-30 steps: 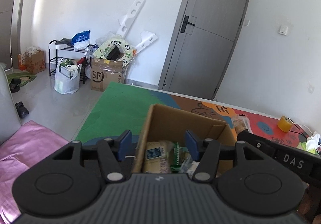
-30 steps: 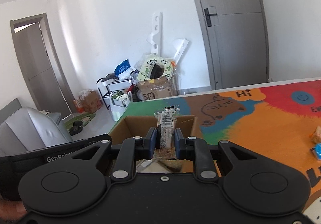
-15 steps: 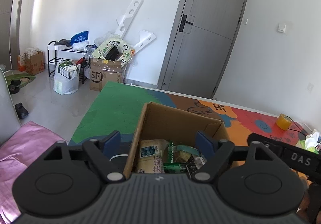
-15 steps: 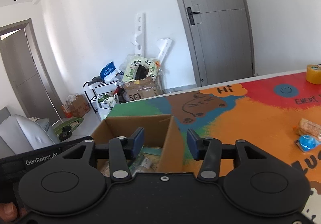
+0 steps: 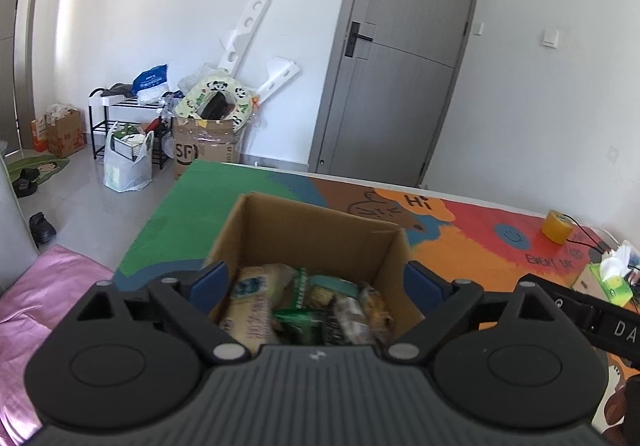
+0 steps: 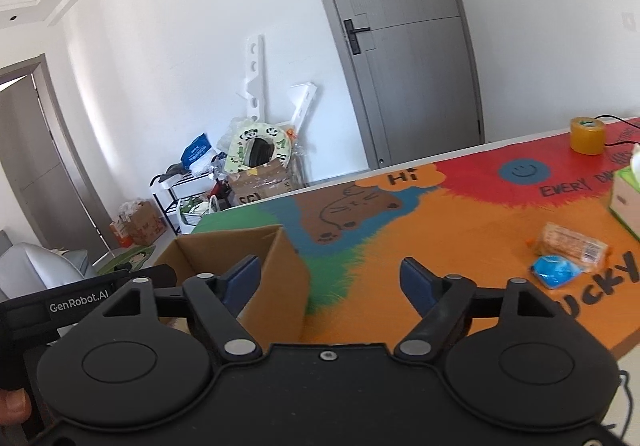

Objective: Organize snacks
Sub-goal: 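Withdraw both tools from the box toward the remaining snacks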

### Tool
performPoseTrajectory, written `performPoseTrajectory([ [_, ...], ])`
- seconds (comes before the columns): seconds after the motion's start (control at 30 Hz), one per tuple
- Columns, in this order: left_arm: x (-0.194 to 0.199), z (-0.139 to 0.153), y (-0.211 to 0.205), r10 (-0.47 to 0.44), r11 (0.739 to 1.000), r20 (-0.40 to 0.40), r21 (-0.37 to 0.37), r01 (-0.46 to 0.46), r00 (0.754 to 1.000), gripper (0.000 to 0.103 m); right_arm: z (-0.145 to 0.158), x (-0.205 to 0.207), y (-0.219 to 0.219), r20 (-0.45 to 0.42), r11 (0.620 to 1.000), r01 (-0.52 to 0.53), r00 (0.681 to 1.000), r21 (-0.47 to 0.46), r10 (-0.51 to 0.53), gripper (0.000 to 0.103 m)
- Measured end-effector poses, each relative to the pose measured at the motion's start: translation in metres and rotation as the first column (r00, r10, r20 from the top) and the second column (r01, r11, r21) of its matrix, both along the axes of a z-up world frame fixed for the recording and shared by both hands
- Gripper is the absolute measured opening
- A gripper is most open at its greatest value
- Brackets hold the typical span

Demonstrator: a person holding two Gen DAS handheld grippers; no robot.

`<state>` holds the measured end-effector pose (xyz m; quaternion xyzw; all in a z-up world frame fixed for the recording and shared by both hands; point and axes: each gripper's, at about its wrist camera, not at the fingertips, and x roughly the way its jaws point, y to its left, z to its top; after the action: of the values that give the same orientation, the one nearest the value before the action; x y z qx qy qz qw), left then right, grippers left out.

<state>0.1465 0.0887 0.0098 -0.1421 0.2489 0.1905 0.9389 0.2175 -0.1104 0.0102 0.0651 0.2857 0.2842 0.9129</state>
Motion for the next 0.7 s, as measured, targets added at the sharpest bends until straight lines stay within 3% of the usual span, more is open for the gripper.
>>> performPoseTrajectory([
  [0.27,0.01,0.002,-0.03,-0.049,0.998,-0.039,0.029,0.05,0.998,0.094,0.0,0.006,-0.03,0.005,0.998,0.067,0.998,0.006,-0.067,0.103],
  [0.7,0.027,0.008,-0.076,-0.13,0.988,-0.083,0.071,0.136,0.988,0.097,-0.002,0.02,-0.075,-0.014,0.99,0.14,0.99,0.02,-0.14,0.103],
])
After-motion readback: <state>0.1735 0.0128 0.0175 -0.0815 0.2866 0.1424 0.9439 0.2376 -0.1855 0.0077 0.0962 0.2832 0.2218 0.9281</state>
